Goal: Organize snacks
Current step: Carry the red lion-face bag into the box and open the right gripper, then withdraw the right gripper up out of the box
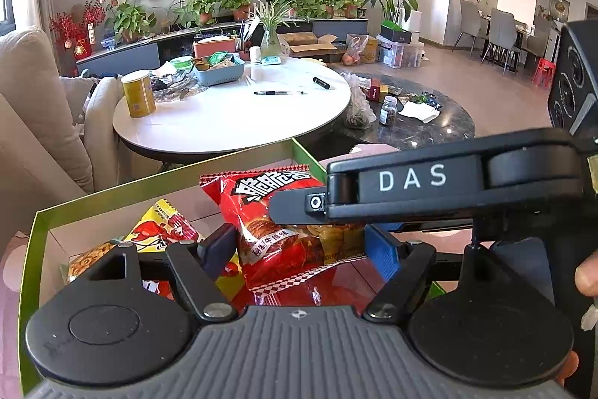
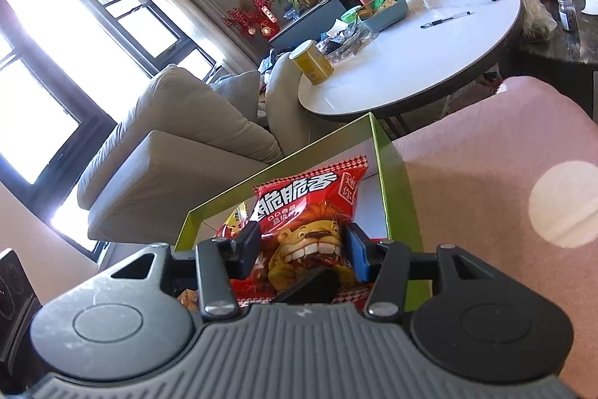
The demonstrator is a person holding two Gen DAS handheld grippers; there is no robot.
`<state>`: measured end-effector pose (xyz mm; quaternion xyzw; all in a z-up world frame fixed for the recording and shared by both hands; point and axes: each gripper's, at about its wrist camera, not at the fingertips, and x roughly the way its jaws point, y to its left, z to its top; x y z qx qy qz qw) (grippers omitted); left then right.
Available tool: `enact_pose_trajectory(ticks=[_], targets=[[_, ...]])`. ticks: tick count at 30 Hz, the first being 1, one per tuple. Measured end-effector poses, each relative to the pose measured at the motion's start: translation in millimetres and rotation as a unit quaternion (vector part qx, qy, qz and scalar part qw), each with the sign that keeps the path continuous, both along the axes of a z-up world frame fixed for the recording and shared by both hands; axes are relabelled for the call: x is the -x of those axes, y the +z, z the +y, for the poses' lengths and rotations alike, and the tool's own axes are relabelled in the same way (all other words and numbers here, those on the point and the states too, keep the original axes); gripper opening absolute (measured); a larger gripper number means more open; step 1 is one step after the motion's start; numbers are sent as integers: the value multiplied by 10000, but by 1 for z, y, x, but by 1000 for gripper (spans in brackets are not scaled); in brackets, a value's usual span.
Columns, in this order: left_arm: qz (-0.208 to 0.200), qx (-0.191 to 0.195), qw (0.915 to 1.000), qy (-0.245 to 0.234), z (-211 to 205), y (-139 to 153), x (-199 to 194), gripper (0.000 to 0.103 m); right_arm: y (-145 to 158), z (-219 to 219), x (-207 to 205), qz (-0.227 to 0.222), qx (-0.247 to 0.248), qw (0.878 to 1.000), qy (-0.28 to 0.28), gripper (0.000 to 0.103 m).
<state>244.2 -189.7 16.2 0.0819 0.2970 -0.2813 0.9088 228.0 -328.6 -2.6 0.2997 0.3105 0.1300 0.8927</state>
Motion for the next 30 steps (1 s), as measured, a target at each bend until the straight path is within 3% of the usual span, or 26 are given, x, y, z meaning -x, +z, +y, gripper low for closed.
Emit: enact_pose_trajectory(ticks=[16,30], targets=[[-175,-177,9994,254,4,-1,2,82,3,2,-1,-201,206,9995,-111,90],[-120,-125,9994,294,13,-2,20,83,12,1,6,-392,227,9987,-229,90]])
